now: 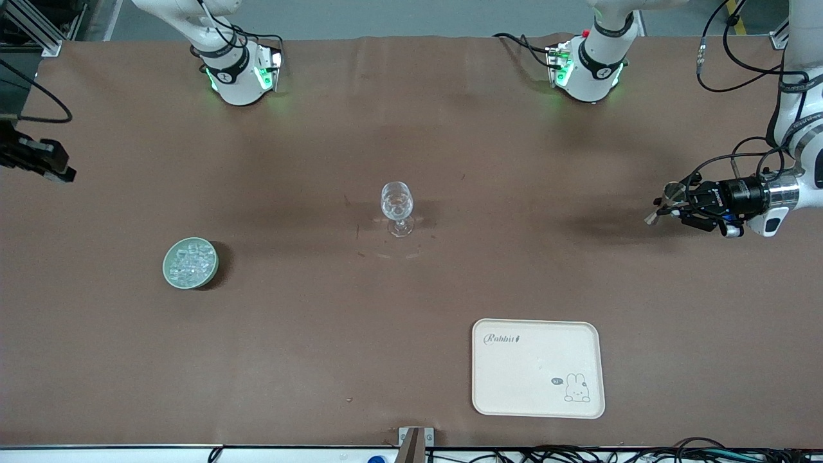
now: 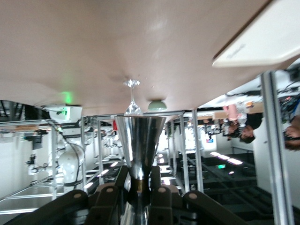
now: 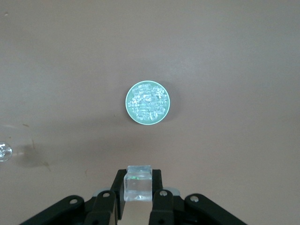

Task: Pour wine and add ice with both arms
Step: 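Lift the jigger with the left gripper while the right gripper lifts ice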

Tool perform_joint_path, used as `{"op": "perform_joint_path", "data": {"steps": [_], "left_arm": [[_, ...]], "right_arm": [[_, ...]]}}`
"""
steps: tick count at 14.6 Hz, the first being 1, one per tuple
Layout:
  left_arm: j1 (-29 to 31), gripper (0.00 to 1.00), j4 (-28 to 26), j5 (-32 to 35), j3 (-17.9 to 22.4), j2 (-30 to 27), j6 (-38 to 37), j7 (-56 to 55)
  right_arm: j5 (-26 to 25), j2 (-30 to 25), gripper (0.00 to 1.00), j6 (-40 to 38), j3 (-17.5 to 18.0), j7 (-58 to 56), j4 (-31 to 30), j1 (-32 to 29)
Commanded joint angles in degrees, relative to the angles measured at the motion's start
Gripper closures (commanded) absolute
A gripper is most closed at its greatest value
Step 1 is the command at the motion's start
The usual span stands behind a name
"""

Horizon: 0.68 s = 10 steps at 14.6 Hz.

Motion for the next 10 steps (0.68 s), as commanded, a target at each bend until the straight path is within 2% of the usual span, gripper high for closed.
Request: {"op": "perform_joint_path", "data": {"steps": [1, 7, 10], "left_arm": [[0.56, 0.97, -0.5, 0.83, -4.95, -2.87, 0.47, -0.59], [0.73, 0.97, -1.2, 4.17, -25.07, -10.6, 14.25, -10.86], [0.82, 0.97, -1.29, 4.17, -31.05, -11.31, 17.08, -13.68]], "right_arm": [[0.64, -0.26, 0.98, -0.71, -0.01, -0.25, 0.7, -0.62], [0.55, -0.34, 0.98, -1.14, 0.16, -0.34, 0.7, -0.35], [0.55, -0.34, 0.98, -1.14, 0.25, -0.34, 0.7, -0.27]]}}
